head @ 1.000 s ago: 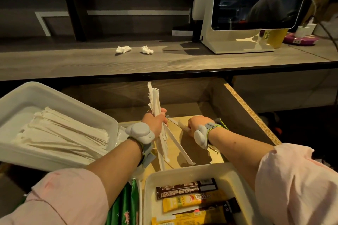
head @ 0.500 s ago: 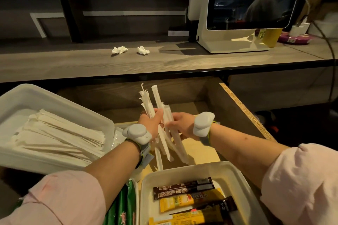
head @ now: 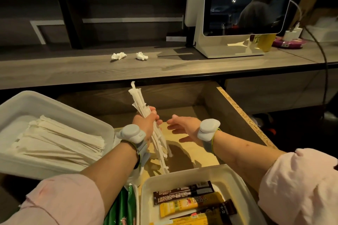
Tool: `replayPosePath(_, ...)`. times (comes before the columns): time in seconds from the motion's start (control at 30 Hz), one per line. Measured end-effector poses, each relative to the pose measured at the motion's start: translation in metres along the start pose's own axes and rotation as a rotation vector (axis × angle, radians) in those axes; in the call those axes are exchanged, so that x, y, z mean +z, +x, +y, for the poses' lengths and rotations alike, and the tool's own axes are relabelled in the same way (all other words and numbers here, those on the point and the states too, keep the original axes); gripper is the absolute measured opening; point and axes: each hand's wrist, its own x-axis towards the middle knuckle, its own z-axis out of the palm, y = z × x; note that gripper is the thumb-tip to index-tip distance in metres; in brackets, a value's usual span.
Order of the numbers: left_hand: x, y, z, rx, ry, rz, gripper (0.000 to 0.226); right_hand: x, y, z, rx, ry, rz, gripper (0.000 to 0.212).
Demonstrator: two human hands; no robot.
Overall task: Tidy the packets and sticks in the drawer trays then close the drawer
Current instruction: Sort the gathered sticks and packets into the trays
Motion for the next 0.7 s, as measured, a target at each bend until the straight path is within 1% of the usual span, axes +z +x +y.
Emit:
replayPosePath(0.03, -0.001, 0.001, 0.001, 0.037, -0.031, 0.012, 0.018, 0.003, 0.0, 0.003, -0.033, -0.025, -0.065, 0.049)
replayPosePath(0.1, -0.002, 0.003, 0.006, 0.087, -0.086, 0.025, 0.02, 0.011, -0.004, 0.004, -0.12, -0.201, -0.195, 0.052)
replayPosePath(0.13, -0.002, 0.003, 0.01, 0.102, -0.115, 0.035, 0.02, 0.017, -0.005, 0.003, -0.166, -0.29, -0.23, 0.048)
replayPosePath(0.17, -0.002, 0.003, 0.013, 0.11, -0.154, 0.045, 0.02, 0.024, -0.004, 0.001, -0.199, -0.351, -0.229, 0.039)
replayPosePath(0.2, -0.002, 0.004, 0.015, 0.106, -0.199, 0.055, 0.02, 0.03, -0.003, 0.0, -0.212, -0.392, -0.216, 0.03)
replayPosePath(0.23, -0.002, 0.005, 0.018, 0.092, -0.241, 0.073, 0.02, 0.034, -0.003, -0.002, -0.2, -0.383, -0.191, 0.024)
replayPosePath(0.3, -0.004, 0.005, 0.025, 0.043, -0.323, 0.104, 0.015, 0.039, -0.003, -0.006, -0.15, -0.279, -0.156, 0.016)
replayPosePath(0.37, -0.006, 0.004, 0.031, -0.015, -0.391, 0.083, 0.011, 0.039, -0.006, -0.013, -0.136, -0.257, -0.138, 0.007)
replayPosePath(0.43, -0.007, 0.003, 0.035, -0.084, -0.417, 0.054, 0.008, 0.036, -0.012, -0.02, -0.119, -0.187, -0.171, 0.005)
replayPosePath(0.47, -0.007, 0.003, 0.037, -0.103, -0.428, 0.051, 0.01, 0.034, -0.017, -0.022, -0.103, -0.13, -0.199, 0.007)
replayPosePath(0.53, -0.006, 0.001, 0.045, -0.106, -0.463, 0.073, 0.016, 0.026, -0.022, -0.025, -0.071, 0.025, -0.24, 0.024)
replayPosePath(0.57, -0.007, 0.002, 0.051, -0.095, -0.484, 0.099, 0.019, 0.023, -0.024, -0.027, -0.042, 0.127, -0.221, 0.035)
replayPosePath(0.6, -0.007, 0.004, 0.056, -0.087, -0.503, 0.129, 0.021, 0.019, -0.024, -0.028, -0.001, 0.241, -0.157, 0.046)
replayPosePath(0.63, -0.008, 0.005, 0.061, -0.075, -0.525, 0.159, 0.023, 0.016, -0.023, -0.027, 0.044, 0.364, -0.054, 0.054)
replayPosePath(0.7, -0.01, 0.003, 0.072, -0.032, -0.569, 0.164, 0.02, 0.018, -0.023, -0.029, 0.103, 0.607, 0.139, 0.06)
